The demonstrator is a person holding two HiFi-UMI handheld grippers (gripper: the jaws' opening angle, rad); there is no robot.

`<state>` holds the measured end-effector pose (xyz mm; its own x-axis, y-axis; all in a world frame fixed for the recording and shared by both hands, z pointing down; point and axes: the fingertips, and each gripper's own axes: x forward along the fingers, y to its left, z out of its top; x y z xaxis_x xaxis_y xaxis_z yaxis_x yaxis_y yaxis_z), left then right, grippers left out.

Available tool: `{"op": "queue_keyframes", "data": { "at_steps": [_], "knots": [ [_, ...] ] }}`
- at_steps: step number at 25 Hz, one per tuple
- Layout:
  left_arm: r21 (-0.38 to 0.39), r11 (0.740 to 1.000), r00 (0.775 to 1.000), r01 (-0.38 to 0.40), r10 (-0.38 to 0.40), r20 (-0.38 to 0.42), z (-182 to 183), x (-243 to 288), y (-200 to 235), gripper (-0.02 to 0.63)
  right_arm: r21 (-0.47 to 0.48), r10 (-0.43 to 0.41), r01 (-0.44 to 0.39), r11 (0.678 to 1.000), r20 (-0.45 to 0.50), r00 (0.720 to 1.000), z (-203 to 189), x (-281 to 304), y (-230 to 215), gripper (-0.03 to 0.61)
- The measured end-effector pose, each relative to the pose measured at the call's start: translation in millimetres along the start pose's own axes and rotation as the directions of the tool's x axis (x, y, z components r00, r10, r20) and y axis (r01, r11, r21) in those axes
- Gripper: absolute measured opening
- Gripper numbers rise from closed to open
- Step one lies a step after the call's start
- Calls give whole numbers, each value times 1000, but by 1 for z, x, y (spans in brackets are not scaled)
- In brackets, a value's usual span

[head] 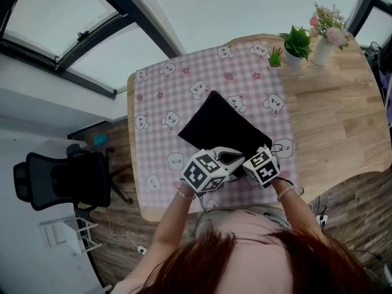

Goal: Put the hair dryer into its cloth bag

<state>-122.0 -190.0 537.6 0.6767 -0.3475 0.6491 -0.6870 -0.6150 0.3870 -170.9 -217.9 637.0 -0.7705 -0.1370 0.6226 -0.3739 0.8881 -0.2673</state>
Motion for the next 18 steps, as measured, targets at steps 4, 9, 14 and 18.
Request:
{"op": "queue_keyframes", "data": {
  "at_steps": [4, 9, 14, 18],
  "knots": [
    [-11, 1000, 1000, 0, 0, -5, -4, 1, 3, 14, -2, 3, -3, 1000, 28, 1000, 5, 3, -2, 236],
    [-25, 1000, 1000, -7, 7, -9, -8, 2, 4, 14, -2, 12, -12, 1000, 66, 998, 13, 4, -2, 241],
    [-47, 999, 1000, -11, 10, -9, -11, 4, 5, 14, -21, 9, -7, 1000, 72, 997, 9, 5, -3, 242],
    [-62, 998, 1000, -12, 12, -3, -11, 4, 4, 15, -18, -1, 2, 1000, 60, 998, 0, 8, -6, 244]
  ]
}}
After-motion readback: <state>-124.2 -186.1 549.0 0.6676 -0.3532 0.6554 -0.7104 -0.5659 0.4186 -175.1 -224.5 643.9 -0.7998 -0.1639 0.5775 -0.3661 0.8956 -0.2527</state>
